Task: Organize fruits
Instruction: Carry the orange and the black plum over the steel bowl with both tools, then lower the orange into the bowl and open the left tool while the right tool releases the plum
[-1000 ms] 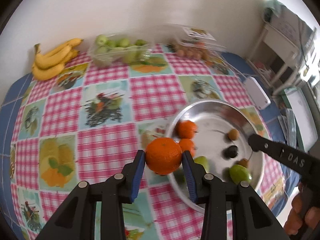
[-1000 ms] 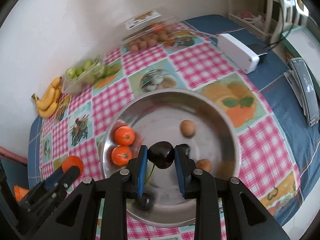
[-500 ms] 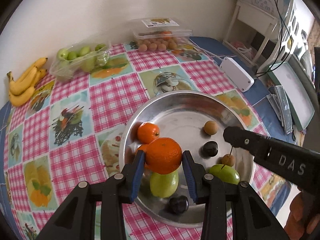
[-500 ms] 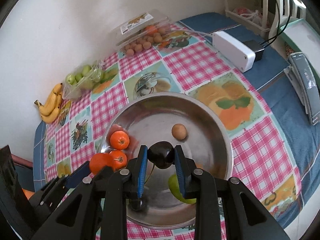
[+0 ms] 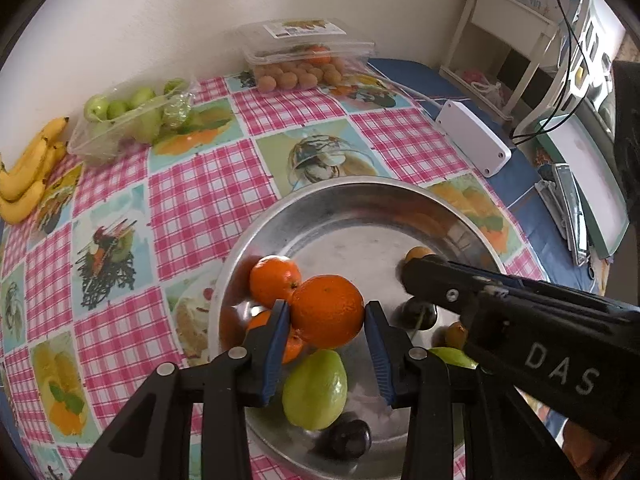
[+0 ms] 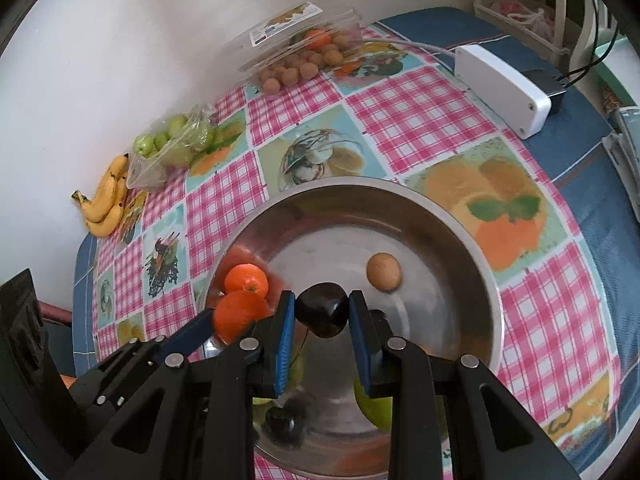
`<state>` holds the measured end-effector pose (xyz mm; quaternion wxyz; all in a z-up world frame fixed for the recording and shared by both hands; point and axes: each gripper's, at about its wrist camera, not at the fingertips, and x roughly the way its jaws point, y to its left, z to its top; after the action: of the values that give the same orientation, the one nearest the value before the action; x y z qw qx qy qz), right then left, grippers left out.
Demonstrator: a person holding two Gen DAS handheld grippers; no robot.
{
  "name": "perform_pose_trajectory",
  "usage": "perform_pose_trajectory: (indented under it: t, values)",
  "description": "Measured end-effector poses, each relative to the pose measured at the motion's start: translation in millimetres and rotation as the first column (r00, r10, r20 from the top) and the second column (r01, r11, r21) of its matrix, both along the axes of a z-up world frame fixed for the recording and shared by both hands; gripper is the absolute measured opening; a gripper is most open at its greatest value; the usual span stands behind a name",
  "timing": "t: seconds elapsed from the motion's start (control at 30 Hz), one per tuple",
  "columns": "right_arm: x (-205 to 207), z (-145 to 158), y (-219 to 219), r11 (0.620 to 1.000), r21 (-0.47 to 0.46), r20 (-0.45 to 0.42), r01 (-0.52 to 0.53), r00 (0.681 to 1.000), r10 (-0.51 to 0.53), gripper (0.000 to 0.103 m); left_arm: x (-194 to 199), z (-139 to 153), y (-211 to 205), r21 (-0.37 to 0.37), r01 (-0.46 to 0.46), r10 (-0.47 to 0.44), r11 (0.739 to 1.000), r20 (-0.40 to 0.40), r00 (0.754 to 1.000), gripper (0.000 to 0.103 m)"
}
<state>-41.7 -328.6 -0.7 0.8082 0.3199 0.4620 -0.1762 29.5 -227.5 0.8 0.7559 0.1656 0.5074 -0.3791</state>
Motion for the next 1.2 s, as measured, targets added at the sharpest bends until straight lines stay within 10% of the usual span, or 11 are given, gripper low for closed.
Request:
perform_pose_trajectory:
  t: [1.2]
  values:
    - [12, -42, -21, 0.992, 0.117, -0.026, 0.048, 0.999, -0.046, 0.029, 11, -30, -22, 0.051, -0.005, 0.008, 0.999, -0.055, 0.998, 0.042]
